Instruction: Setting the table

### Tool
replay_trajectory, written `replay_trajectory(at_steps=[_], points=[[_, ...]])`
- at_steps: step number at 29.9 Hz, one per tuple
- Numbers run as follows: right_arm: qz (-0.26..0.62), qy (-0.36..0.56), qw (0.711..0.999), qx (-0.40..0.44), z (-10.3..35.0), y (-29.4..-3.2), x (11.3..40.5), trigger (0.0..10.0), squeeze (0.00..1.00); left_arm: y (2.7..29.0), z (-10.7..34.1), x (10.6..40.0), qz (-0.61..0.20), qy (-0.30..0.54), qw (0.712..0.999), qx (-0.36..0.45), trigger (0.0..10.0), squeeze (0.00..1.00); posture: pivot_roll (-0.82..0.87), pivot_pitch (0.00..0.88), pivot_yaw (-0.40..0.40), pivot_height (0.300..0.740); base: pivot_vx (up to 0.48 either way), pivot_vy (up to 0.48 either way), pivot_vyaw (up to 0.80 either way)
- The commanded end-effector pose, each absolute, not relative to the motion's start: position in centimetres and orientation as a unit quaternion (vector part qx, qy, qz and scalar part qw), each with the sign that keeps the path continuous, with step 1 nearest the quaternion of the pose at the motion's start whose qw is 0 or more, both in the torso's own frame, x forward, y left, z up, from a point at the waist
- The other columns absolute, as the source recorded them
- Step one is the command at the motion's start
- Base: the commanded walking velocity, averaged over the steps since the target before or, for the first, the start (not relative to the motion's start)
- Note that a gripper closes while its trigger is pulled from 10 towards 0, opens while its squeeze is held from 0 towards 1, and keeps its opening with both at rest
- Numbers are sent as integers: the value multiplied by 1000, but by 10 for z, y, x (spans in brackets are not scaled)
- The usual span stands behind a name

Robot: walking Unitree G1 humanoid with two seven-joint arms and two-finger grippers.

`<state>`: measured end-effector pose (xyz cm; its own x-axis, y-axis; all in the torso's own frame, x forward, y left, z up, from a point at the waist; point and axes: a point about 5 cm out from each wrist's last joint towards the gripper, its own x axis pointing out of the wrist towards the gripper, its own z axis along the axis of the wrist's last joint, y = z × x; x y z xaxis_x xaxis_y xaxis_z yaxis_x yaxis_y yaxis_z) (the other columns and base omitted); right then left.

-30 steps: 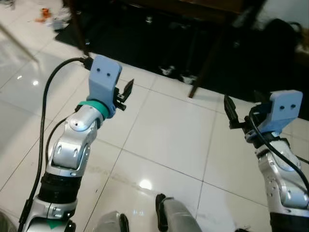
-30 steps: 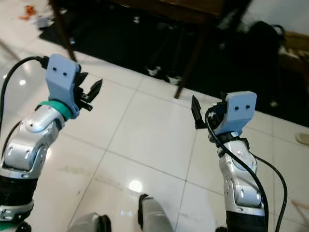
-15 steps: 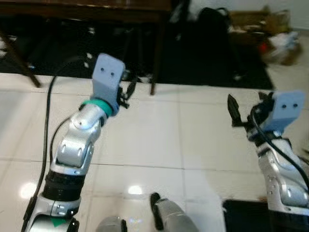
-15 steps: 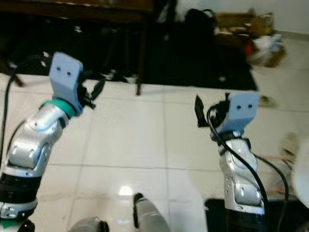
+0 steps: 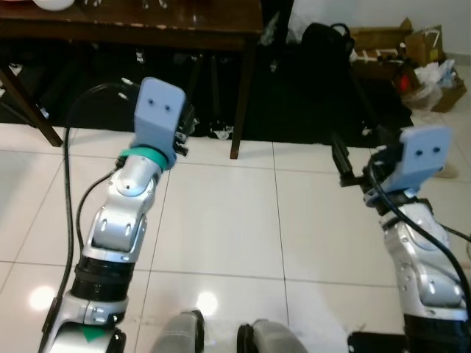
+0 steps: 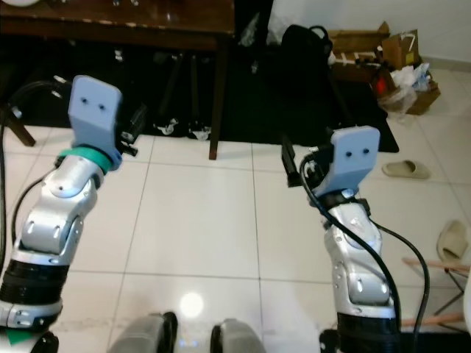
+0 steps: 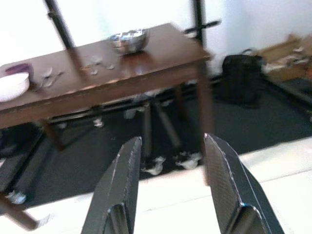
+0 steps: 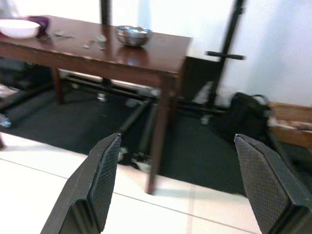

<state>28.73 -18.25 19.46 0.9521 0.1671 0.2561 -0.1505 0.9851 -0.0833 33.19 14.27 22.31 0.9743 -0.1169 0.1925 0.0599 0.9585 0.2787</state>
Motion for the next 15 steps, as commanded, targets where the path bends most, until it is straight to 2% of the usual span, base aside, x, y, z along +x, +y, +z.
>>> replay_trajectory(at_steps=[1, 15], points=[[74, -133, 988, -36, 195, -186, 287, 10000, 0, 138, 221, 332, -49, -105, 983, 141, 10000, 0, -2, 79, 21, 740, 461, 0, 0], [22, -129, 991, -17, 196, -188, 297, 10000, 0, 132, 222, 332, -67, -113, 981, 144, 10000, 0, 3, 82, 27, 740, 460, 0, 0]])
